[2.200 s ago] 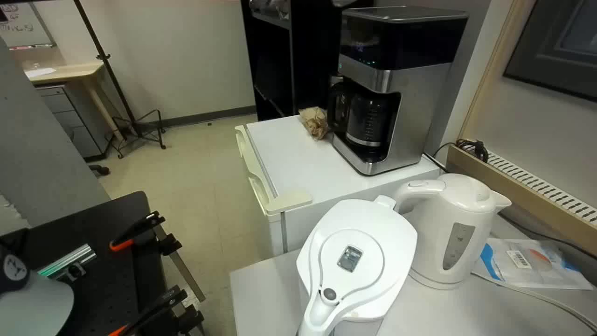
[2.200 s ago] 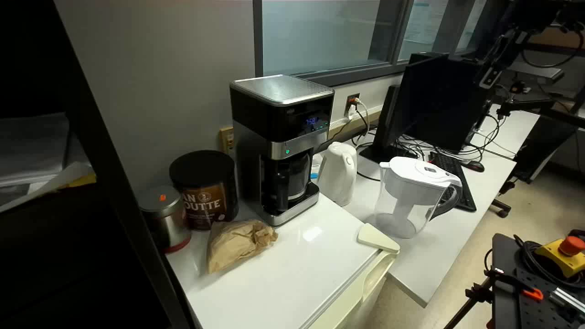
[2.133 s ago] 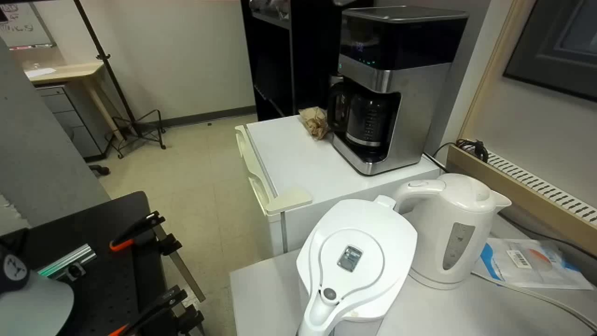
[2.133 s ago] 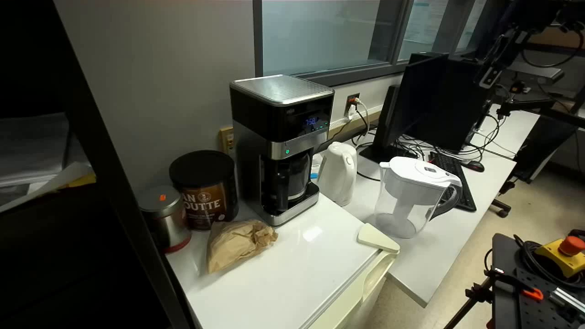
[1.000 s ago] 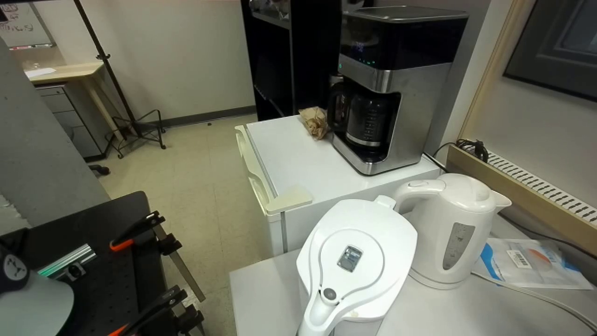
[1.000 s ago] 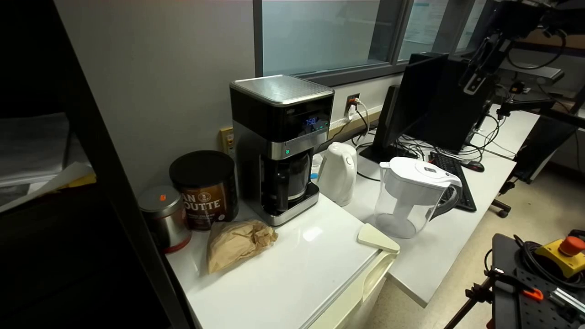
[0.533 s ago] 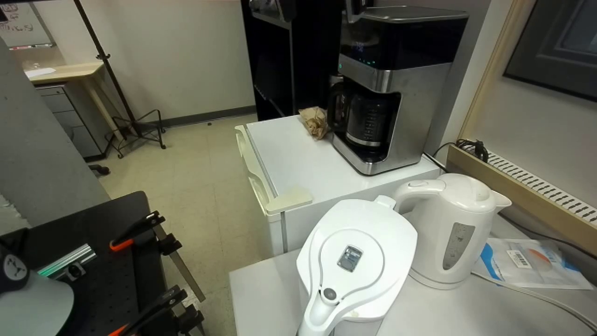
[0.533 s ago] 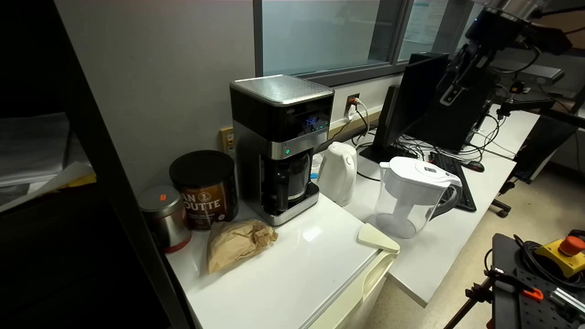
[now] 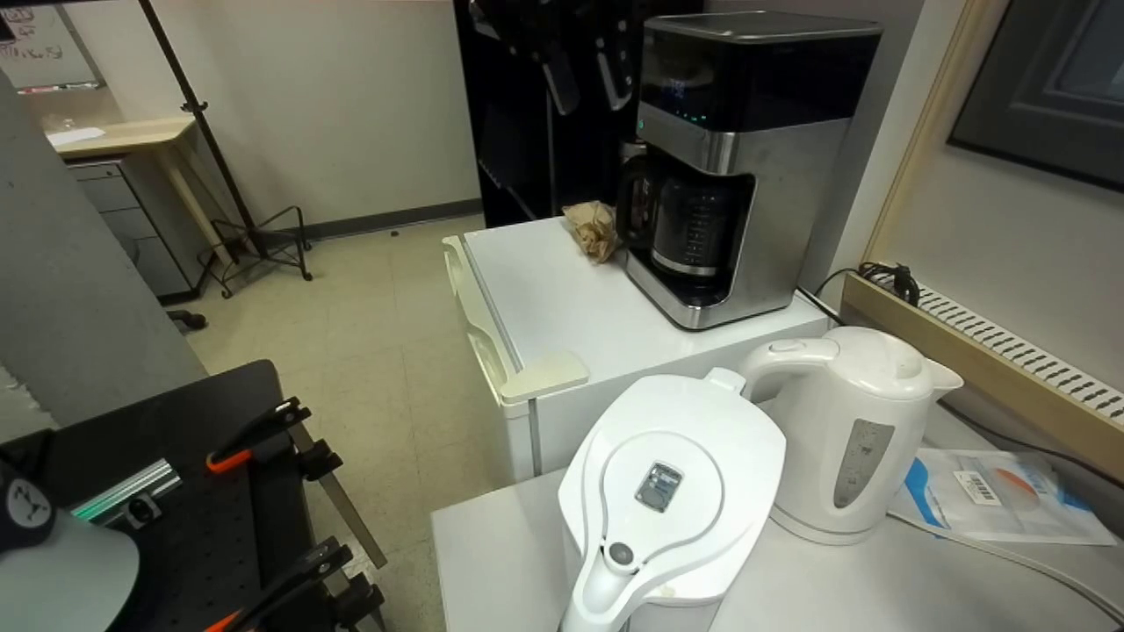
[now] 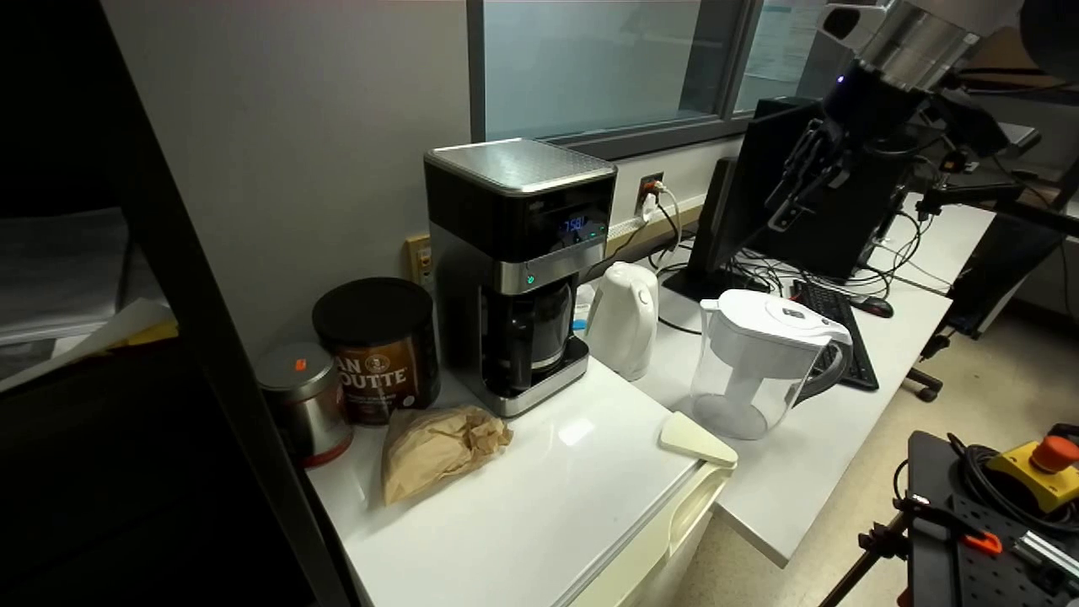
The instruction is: Press the button on the coffee machine
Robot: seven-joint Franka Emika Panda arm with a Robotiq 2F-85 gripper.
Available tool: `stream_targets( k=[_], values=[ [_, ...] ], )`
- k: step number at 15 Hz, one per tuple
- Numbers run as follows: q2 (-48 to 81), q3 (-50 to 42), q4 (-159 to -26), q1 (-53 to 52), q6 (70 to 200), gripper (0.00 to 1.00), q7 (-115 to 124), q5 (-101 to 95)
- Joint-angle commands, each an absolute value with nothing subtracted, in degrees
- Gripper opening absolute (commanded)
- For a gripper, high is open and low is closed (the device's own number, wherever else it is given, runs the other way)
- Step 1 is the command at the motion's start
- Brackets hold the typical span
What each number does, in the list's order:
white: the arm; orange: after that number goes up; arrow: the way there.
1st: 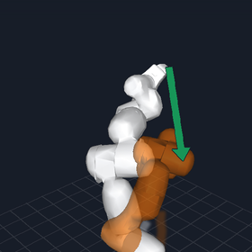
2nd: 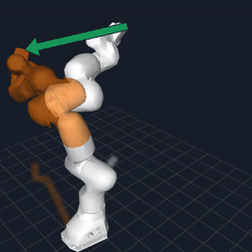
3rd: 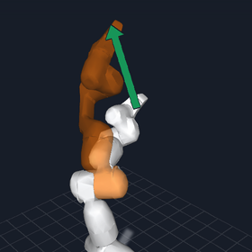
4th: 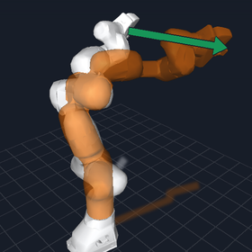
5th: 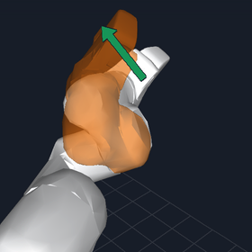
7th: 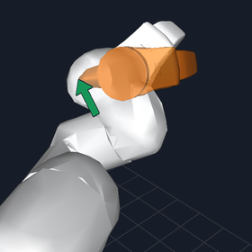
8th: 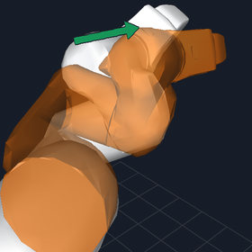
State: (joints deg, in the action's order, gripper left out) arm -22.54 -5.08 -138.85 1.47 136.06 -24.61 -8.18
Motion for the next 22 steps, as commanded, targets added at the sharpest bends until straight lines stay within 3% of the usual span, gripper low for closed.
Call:
stream_targets(
  k=[1,3,4,14,22],
  values=[
    [-21.6,-3.1,-140.7,0.8,140.8,0.16,-21.5,-11.3],
    [-21.0,-2.0,-141.6,0.8,144.1,0.01,-19.8,-12.7],
    [-20.6,-1.5,-142.0,0.8,145.5,0.0,-19.0,-13.5],
    [-13.5,3.4,-143.0,2.7,160.5,0.0,-8.7,-21.3],
    [-7.0,9.0,-139.2,12.0,169.4,0.0,13.1,-44.3]
  ],
)
